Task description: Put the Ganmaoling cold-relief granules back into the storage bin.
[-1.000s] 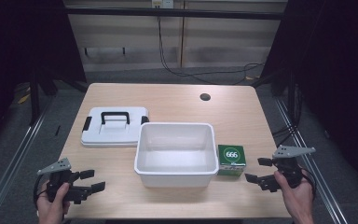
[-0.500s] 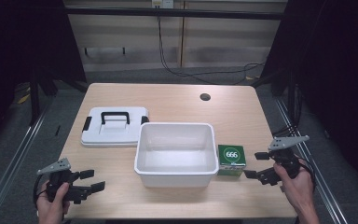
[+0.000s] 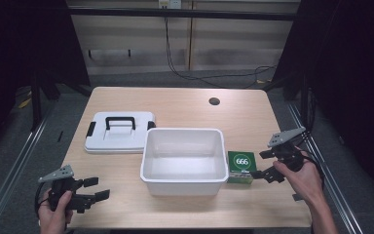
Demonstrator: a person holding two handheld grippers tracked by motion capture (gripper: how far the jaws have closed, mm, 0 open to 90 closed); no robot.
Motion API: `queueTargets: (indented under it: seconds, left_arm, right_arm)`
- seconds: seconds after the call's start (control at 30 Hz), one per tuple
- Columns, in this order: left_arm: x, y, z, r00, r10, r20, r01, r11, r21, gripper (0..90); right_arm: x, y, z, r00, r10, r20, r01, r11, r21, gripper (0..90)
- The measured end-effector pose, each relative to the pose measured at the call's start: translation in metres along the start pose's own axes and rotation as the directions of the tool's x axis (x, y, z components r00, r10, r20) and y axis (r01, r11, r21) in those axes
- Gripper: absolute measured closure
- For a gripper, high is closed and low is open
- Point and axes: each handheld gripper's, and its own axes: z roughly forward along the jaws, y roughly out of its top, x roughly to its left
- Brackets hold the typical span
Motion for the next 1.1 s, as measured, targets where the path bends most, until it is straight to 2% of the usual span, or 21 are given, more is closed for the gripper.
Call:
queueTargets:
  seconds: [0.13, 0.27, 0.33, 0.37, 0.5, 0.53, 0.57, 0.63, 0.67, 0.77, 0.87, 0.93, 0.97, 1.03, 1.07, 1.1]
  left_arm:
    - [0.0, 0.0, 0.001, 1.0, -0.002, -0.003, 0.002, 1.0, 0.005, 16.1]
    - [-0.001, 0.0, 0.001, 1.0, 0.001, -0.003, 0.0, 1.0, 0.003, 16.1]
    - [0.0, 0.0, 0.001, 1.0, 0.0, -0.002, 0.0, 1.0, 0.004, 16.1]
    - [0.0, 0.0, 0.001, 1.0, 0.0, -0.002, 0.0, 1.0, 0.006, 16.1]
    - [0.0, 0.0, 0.001, 1.0, -0.001, -0.001, 0.001, 1.0, 0.003, 16.1]
    - [0.0, 0.0, 0.001, 1.0, -0.002, -0.001, 0.002, 1.0, 0.003, 16.1]
    - [0.0, 0.0, 0.001, 1.0, -0.002, 0.0, 0.002, 1.0, 0.003, 16.1]
    - [0.0, 0.0, 0.001, 1.0, 0.0, 0.001, 0.0, 1.0, 0.001, 16.1]
    - [0.0, 0.0, 0.001, 1.0, -0.001, -0.001, 0.001, 1.0, 0.003, 16.1]
    - [0.0, 0.0, 0.001, 1.0, -0.001, 0.001, 0.001, 1.0, 0.005, 16.1]
    - [0.0, 0.0, 0.002, 1.0, 0.003, 0.004, -0.003, 0.9999, 0.011, 16.1]
    - [0.0, 0.0, 0.002, 1.0, 0.004, 0.001, -0.004, 0.9999, 0.01, 16.1]
    - [0.0, 0.0, 0.001, 1.0, 0.002, 0.0, -0.002, 1.0, 0.009, 16.1]
    - [0.0, 0.0, 0.001, 1.0, -0.001, 0.001, 0.001, 1.0, 0.005, 16.1]
    - [0.0, 0.0, 0.001, 1.0, -0.001, 0.002, 0.001, 1.0, 0.006, 16.1]
    - [0.0, 0.0, 0.001, 1.0, 0.001, 0.002, -0.001, 1.0, 0.006, 16.1]
  right_arm:
    - [0.004, 0.004, 0.003, 0.9977, -0.066, -0.012, 0.066, 0.998, -0.025, 14.1]
    - [0.002, 0.013, 0.002, 0.9937, -0.11, -0.019, 0.11, 0.994, -0.004, 13.7]
    - [0.001, 0.019, 0.001, 0.9929, -0.094, -0.073, 0.098, 0.994, 0.054, 15.3]
    - [0.0, 0.022, 0.001, 0.9925, -0.087, -0.085, 0.093, 0.994, 0.065, 15.7]
    - [-0.003, 0.033, 0.0, 0.9932, -0.093, -0.07, 0.098, 0.993, 0.073, 15.3]
    - [-0.004, 0.035, 0.0, 0.9899, -0.1, -0.1, 0.108, 0.991, 0.075, 15.2]
    - [-0.006, 0.037, 0.001, 0.9896, -0.099, -0.104, 0.108, 0.991, 0.083, 15.2]
    - [-0.006, 0.042, 0.004, 0.9917, -0.116, -0.056, 0.121, 0.987, 0.103, 15.2]
    - [-0.007, 0.044, 0.006, 0.9881, -0.143, -0.058, 0.149, 0.982, 0.115, 14.8]
    - [-0.007, 0.046, 0.011, 0.9834, -0.174, -0.053, 0.18, 0.973, 0.145, 13.4]
    - [-0.006, 0.05, 0.015, 0.9739, -0.223, -0.044, 0.227, 0.957, 0.179, 11.7]
    - [-0.003, 0.054, 0.018, 0.9621, -0.268, -0.049, 0.273, 0.939, 0.212, 11.5]
    - [-0.002, 0.056, 0.019, 0.9594, -0.278, -0.05, 0.282, 0.934, 0.219, 11.5]
    - [-0.001, 0.06, 0.021, 0.9518, -0.296, -0.08, 0.307, 0.918, 0.253, 11.5]
    - [-0.001, 0.06, 0.022, 0.9486, -0.306, -0.081, 0.316, 0.913, 0.258, 11.4]
    - [-0.001, 0.062, 0.023, 0.9487, -0.304, -0.088, 0.316, 0.908, 0.276, 11.3]
